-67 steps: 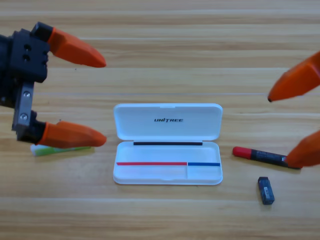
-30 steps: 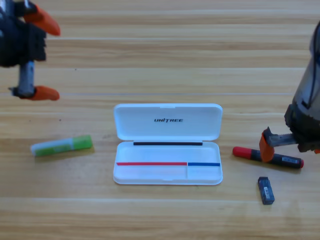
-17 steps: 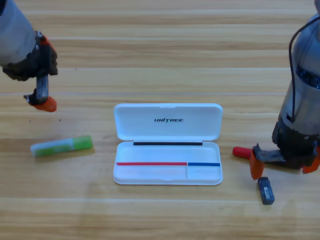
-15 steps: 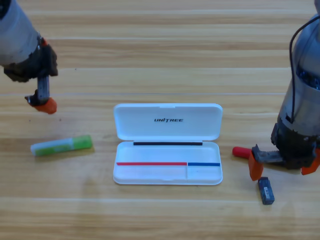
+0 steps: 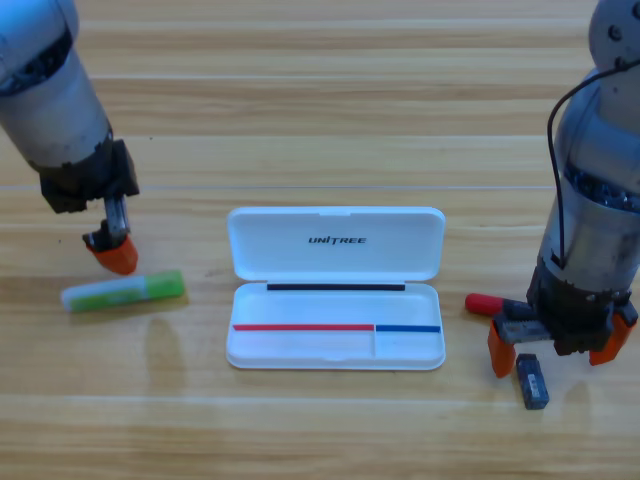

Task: Clean up eraser and pencils

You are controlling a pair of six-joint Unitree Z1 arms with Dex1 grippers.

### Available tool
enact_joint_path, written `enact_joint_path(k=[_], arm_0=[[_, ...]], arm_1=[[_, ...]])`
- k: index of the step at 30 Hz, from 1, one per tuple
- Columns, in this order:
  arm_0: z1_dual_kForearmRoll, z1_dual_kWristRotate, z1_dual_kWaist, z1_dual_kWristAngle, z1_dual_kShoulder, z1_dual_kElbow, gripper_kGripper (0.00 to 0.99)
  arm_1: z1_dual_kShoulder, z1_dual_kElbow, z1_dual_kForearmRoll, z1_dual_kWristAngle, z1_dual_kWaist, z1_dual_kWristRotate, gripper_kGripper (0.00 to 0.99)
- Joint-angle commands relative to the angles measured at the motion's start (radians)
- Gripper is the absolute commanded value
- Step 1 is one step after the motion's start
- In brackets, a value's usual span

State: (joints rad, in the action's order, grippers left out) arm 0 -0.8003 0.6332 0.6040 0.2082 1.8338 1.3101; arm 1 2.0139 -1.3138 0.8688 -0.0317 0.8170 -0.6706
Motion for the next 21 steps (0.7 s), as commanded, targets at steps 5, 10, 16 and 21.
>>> enact_joint_path(k=[5, 10, 16, 21], arm_0=[[0.085, 0.068, -0.035, -0.046, 0.076, -0.094, 0.92], [0.147, 0.14, -0.073, -0.072, 0.076, -0.155, 0.92], [0.205, 0.195, -0.116, -0.102, 0.079, -0.206, 0.92], [0.242, 0.203, -0.119, -0.102, 0.104, -0.23, 0.917]], arm_1=[[0.086, 0.062, -0.051, 0.024, 0.033, -0.004, 0.833], [0.104, 0.071, -0.076, 0.026, 0.033, 0.0, 0.808], [0.126, 0.071, -0.088, 0.044, 0.033, 0.008, 0.64], [0.126, 0.087, -0.091, 0.072, 0.033, 0.016, 0.328]])
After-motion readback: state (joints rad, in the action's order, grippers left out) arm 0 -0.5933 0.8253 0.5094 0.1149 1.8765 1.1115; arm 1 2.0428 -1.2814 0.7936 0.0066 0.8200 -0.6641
